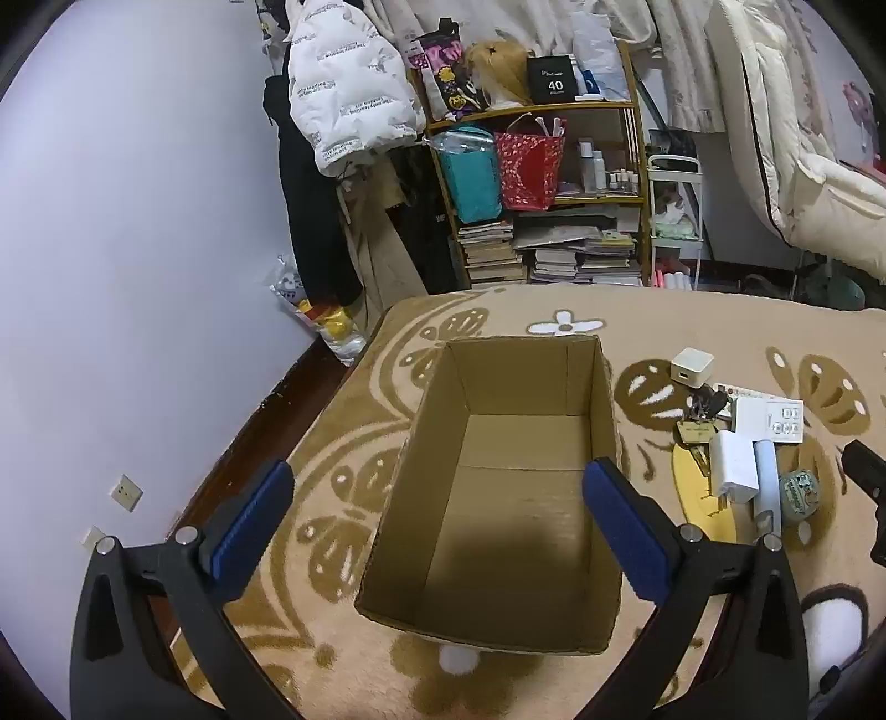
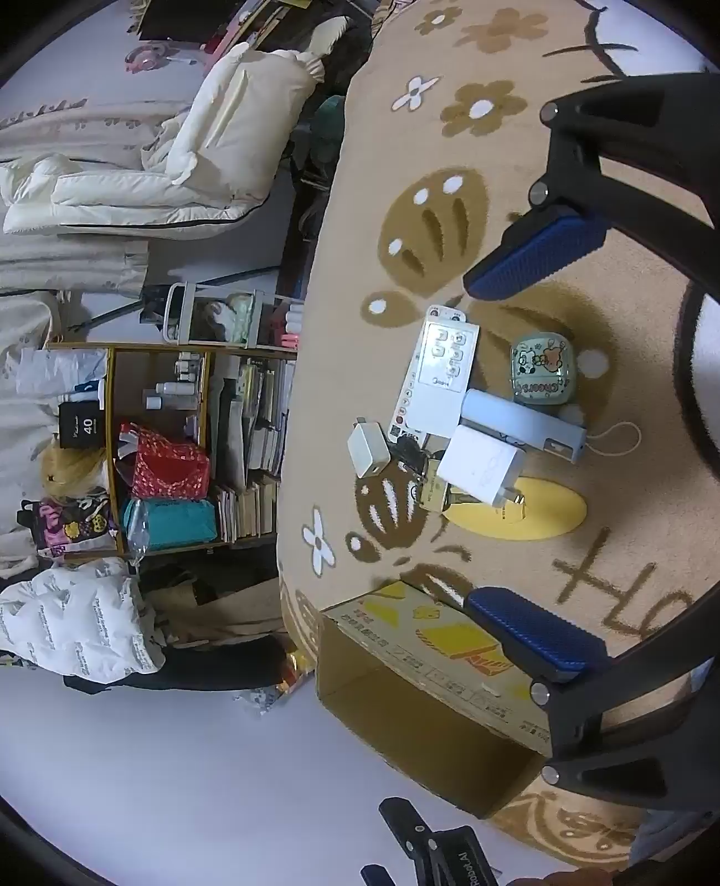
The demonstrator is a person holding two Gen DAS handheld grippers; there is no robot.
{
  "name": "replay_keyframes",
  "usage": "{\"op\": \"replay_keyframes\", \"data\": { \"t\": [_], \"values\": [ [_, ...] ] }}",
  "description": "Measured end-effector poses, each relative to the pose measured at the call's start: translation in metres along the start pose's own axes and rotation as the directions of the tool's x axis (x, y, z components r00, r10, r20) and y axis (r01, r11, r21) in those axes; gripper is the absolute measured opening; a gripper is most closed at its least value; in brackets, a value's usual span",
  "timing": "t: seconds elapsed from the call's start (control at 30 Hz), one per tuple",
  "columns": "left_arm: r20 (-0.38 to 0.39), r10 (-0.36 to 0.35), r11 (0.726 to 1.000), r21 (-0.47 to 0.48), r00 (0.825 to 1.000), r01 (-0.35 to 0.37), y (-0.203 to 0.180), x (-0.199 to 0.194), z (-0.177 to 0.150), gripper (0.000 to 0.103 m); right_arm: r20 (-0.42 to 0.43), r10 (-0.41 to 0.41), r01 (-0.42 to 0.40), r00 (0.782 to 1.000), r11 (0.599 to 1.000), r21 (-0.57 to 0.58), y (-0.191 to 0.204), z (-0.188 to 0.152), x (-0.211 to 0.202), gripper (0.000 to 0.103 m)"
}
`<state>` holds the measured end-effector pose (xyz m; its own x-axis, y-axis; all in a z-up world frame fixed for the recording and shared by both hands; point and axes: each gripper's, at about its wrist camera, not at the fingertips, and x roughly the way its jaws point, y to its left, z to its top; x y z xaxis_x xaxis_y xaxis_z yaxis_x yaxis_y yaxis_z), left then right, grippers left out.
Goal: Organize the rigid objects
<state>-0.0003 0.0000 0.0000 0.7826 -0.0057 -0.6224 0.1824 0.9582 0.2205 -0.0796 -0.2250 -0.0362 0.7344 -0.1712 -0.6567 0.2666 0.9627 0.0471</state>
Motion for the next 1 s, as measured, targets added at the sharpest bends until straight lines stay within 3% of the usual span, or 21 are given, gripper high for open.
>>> {"op": "replay_keyframes", "data": {
  "t": [0.13,0.3,1.0],
  "values": [
    [0.0,-0.031,1.0,-0.004,1.0,0.031,0.004,0.001,-0.004,0.103,-0.001,0.0,0.0,1.0,1.0,0.001,0.0,0.0,0.0,0.103],
    [0.015,0.016,0.999,0.034,1.0,-0.016,-0.007,-0.004,-0.004,0.103,-0.002,0.003,-0.003,1.0,1.0,0.0,-0.001,0.0,0.0,0.103],
    [-0.01,-0.007,1.0,0.028,1.0,0.007,-0.006,0.002,-0.002,0.103,-0.008,-0.006,0.006,1.0,1.0,-0.003,-0.002,-0.001,0.002,0.103]
  ]
}}
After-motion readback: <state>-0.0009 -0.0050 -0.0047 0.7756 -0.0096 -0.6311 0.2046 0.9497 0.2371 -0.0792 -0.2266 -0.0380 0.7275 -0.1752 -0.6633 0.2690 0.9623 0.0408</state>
